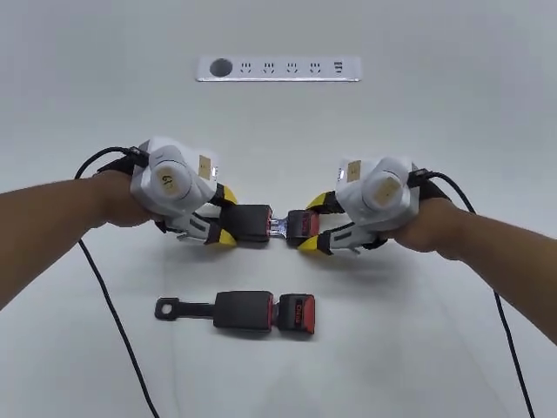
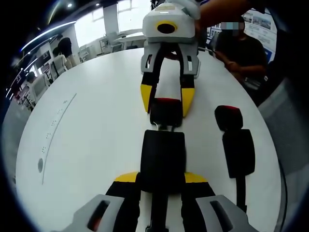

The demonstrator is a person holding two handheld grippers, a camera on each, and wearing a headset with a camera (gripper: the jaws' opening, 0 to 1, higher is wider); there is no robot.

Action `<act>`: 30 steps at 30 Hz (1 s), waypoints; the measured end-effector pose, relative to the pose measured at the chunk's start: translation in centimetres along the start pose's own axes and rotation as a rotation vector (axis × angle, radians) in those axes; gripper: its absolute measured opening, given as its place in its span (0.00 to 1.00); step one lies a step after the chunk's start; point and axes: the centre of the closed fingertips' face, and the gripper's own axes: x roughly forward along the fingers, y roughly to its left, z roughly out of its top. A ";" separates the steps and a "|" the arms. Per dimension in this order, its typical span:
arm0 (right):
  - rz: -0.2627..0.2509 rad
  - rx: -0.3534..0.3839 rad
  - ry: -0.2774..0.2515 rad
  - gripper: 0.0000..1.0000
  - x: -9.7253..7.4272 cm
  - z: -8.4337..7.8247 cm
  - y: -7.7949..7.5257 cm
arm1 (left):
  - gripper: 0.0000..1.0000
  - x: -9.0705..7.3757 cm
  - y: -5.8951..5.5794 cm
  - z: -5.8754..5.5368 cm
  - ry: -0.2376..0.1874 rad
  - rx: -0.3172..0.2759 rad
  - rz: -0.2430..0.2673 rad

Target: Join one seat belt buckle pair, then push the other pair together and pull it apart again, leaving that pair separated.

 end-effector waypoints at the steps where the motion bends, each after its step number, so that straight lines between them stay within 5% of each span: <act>1: -0.001 0.002 0.000 0.35 0.0 0.0 0.0 | 0.33 0.0 0.0 0.0 0.001 -0.002 0.000; 17: -0.009 -0.002 0.002 0.34 0.9 0.9 0.3 | 0.32 0.2 -0.1 0.1 0.064 0.039 -0.023; 30: -0.045 0.001 0.015 0.34 1.2 1.3 0.1 | 0.32 0.2 0.0 0.1 0.054 0.028 -0.023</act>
